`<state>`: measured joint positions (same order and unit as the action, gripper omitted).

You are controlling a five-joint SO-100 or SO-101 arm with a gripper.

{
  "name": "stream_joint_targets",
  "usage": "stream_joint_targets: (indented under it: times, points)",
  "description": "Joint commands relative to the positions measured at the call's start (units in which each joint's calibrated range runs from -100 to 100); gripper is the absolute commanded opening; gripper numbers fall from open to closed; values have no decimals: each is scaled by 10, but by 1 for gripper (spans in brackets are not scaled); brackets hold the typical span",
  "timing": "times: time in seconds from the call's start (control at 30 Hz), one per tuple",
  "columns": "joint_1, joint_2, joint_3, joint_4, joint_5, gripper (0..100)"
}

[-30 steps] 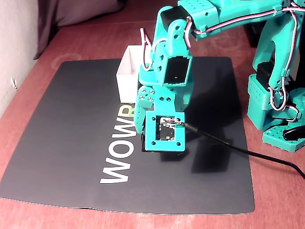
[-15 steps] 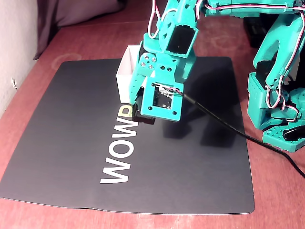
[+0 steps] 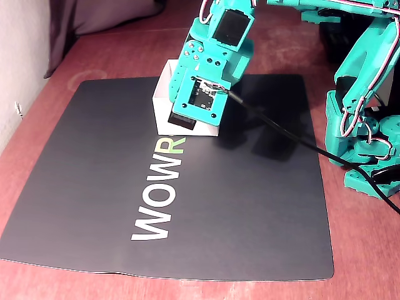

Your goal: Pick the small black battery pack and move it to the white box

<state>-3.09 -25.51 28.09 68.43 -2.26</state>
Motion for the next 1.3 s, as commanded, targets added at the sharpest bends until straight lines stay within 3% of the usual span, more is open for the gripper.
stream_joint_targets:
  times: [0.0,0.47,0.67,0.97,1.27]
  points:
    - [33,-25,-20,-5,3,0]
    - [130,-20,-13,-8,40,0]
    - [188,1,-12,-66,74,0]
    - [307,50,-20,-72,126,0]
    - [386,53,-12,-162,128,0]
